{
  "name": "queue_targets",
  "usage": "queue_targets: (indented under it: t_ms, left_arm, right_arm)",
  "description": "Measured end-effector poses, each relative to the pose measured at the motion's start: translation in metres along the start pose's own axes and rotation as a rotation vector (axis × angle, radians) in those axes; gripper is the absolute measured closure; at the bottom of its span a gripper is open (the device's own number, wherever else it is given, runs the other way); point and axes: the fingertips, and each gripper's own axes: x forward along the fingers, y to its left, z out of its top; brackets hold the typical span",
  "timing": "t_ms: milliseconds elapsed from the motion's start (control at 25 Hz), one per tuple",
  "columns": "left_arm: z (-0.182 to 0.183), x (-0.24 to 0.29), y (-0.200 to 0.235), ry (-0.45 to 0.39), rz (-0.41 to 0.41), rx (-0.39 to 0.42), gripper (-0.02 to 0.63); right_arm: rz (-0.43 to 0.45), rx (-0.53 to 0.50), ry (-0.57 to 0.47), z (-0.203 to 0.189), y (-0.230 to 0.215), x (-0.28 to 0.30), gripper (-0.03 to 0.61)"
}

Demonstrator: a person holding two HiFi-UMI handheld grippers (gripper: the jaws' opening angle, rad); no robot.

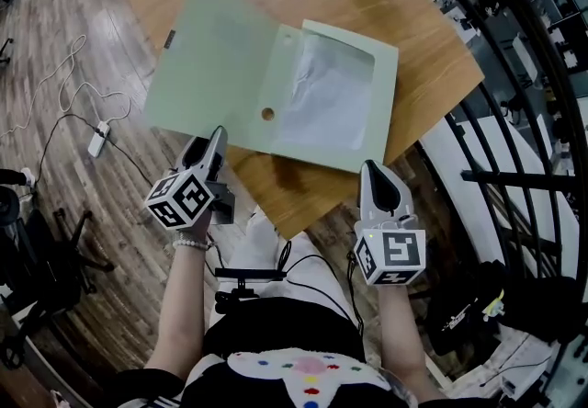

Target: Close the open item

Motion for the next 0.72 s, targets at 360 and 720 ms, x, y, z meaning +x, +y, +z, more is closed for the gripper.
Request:
queue_targets:
  t_ms: [360,720]
  left_arm:
    - [0.008,-0.001,-0.001,-0.006,0.013,0.008,0.443]
    - [0.015,0.001,-0.01,-0.022,0.012,0.037,0.472]
  right_arm:
    - [-0.08,0.117,0.101,-0.043,-0.037,0.018,0.413]
    - [-0.132,0.262,0.136,-0.081,-0.058,0.025,0.399]
